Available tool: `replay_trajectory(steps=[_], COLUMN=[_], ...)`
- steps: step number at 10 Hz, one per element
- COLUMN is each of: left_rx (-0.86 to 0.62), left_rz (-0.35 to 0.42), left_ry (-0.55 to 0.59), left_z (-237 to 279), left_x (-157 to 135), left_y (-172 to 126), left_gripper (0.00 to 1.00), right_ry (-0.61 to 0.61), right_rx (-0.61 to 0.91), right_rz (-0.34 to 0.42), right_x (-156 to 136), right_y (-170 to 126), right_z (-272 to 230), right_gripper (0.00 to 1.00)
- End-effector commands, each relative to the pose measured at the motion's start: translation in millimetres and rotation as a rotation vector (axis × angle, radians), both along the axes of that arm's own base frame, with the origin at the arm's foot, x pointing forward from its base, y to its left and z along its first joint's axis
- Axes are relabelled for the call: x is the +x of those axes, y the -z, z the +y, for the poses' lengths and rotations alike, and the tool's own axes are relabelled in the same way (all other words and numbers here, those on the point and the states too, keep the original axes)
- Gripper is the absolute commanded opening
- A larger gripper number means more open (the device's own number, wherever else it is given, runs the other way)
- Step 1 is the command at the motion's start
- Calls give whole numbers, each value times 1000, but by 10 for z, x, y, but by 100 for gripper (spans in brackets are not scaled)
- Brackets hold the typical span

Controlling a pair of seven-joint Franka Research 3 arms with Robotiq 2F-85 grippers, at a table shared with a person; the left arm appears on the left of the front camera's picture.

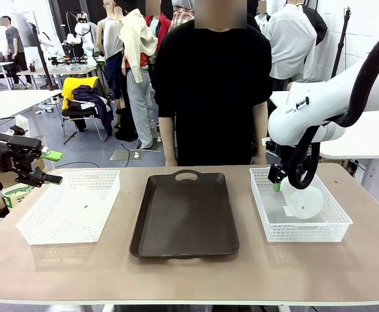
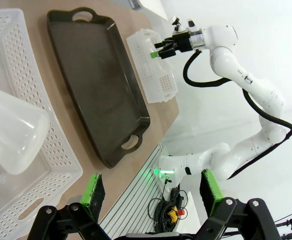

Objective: Prepare the laboratory tools.
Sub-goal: Pick up the Big flask that the person points to.

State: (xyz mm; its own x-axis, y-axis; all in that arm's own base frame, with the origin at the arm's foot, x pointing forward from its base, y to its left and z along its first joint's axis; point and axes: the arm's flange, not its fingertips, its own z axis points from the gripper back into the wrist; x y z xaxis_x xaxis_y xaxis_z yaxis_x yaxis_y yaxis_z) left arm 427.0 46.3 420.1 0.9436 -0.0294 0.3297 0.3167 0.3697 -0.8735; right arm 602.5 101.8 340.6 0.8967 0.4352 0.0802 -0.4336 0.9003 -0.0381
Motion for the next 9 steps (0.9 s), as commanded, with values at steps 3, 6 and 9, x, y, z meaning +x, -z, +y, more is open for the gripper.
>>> replay_trajectory(steps=[3, 6, 9], left_rx=[-5, -5, -5], left_rz=[-6, -6, -6], left_ry=[-3, -3, -3], left_z=[10, 10, 10], left_x=[-2, -2, -2], left_y=[-14, -14, -14], left_gripper=[100, 100, 100], right_ry=[40, 39, 43], right_rx=[-45, -42, -45], right_rz=[19, 30, 22], right_x=[197, 210, 203], right_y=[99, 139, 146], right_z=[30, 61, 61], right_gripper=[100, 100, 61])
